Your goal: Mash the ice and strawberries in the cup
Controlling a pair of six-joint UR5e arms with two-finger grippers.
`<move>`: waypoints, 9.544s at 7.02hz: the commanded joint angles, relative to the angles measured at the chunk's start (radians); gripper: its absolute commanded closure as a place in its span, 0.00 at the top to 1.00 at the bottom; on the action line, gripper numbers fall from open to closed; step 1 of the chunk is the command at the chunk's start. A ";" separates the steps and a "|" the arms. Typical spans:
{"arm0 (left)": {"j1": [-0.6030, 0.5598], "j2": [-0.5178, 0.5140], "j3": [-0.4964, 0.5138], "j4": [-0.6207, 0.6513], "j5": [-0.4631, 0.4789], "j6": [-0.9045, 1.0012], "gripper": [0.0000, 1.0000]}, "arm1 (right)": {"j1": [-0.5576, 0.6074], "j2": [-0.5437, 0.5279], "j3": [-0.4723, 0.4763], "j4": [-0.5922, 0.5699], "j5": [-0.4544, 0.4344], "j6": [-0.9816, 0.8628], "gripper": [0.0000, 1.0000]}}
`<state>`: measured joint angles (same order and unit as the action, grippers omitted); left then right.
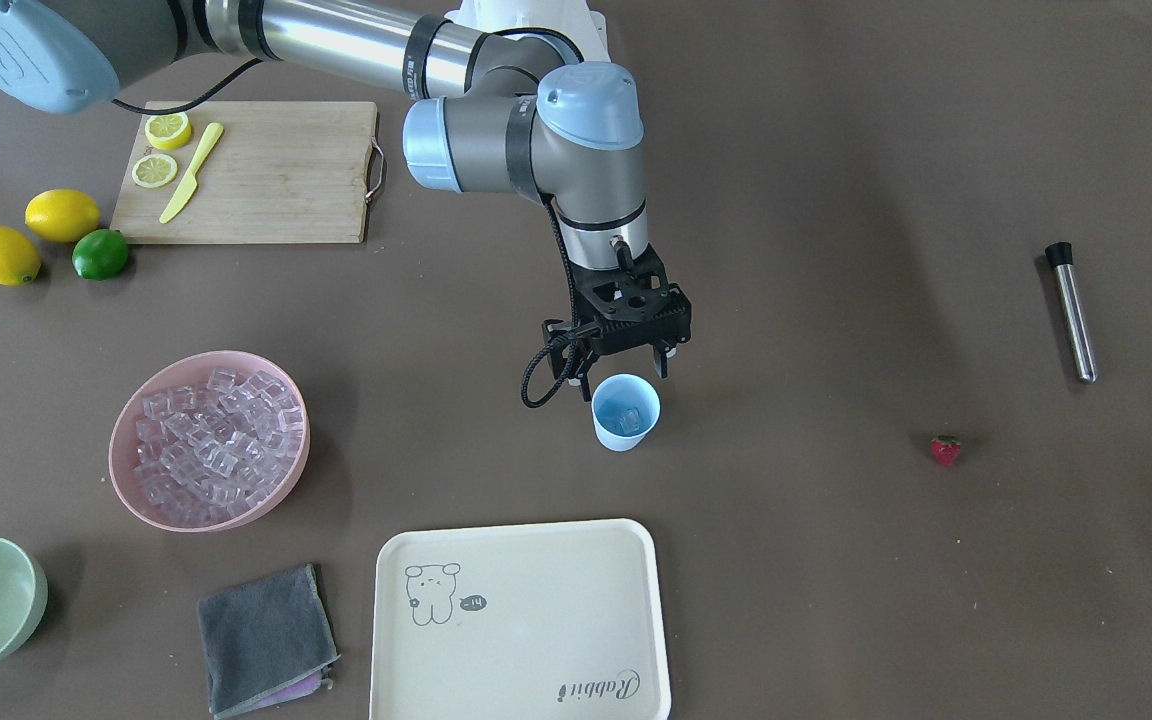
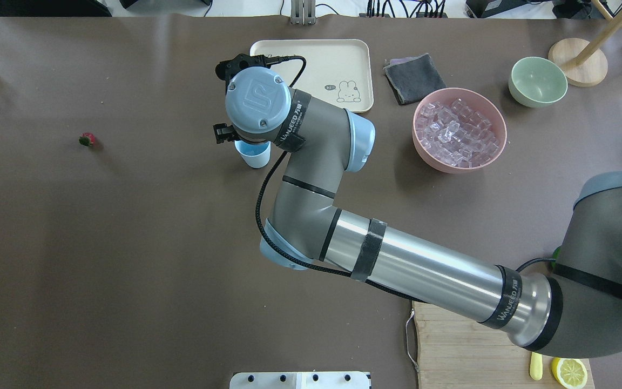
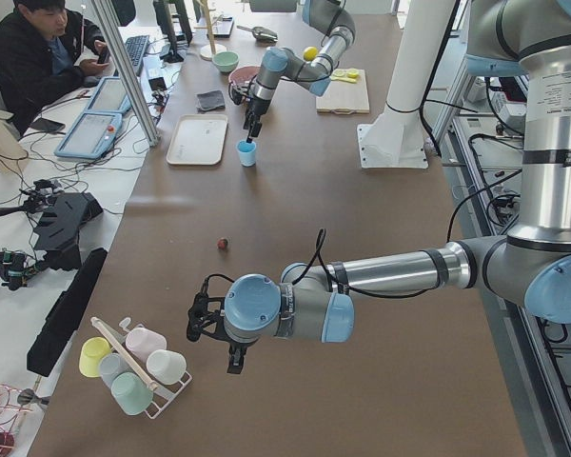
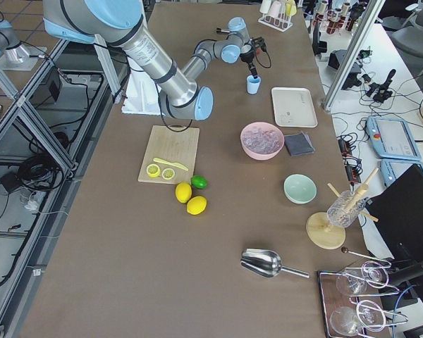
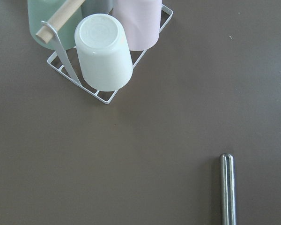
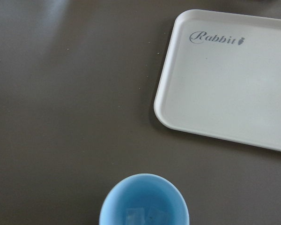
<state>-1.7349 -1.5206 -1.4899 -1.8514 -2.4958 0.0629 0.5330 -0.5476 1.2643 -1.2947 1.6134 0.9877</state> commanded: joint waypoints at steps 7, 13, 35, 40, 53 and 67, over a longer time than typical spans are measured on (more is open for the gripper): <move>0.000 0.010 -0.007 -0.005 -0.002 -0.002 0.99 | 0.375 -0.589 0.341 -0.044 0.339 -0.685 0.88; 0.000 -0.001 -0.007 -0.006 -0.002 -0.002 0.99 | 0.360 -0.528 0.244 -0.044 0.333 -0.945 0.79; 0.000 0.007 -0.020 -0.005 -0.012 -0.002 0.99 | -0.014 -0.011 0.072 -0.002 0.055 -0.054 0.03; 0.000 0.008 -0.018 -0.006 -0.028 0.000 0.99 | -0.025 -0.005 0.015 0.060 -0.024 -0.047 0.06; 0.163 -0.087 -0.013 -0.003 -0.006 -0.211 0.99 | 0.419 -0.515 0.328 0.072 0.521 -0.459 0.99; 0.471 -0.375 0.066 0.020 0.218 -0.581 0.99 | 1.147 -1.192 0.408 -0.063 0.763 -1.048 0.99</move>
<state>-1.2807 -1.8970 -1.4381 -1.8262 -2.2775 -0.5178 1.6783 -1.7326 1.6648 -1.3223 2.3918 -0.1131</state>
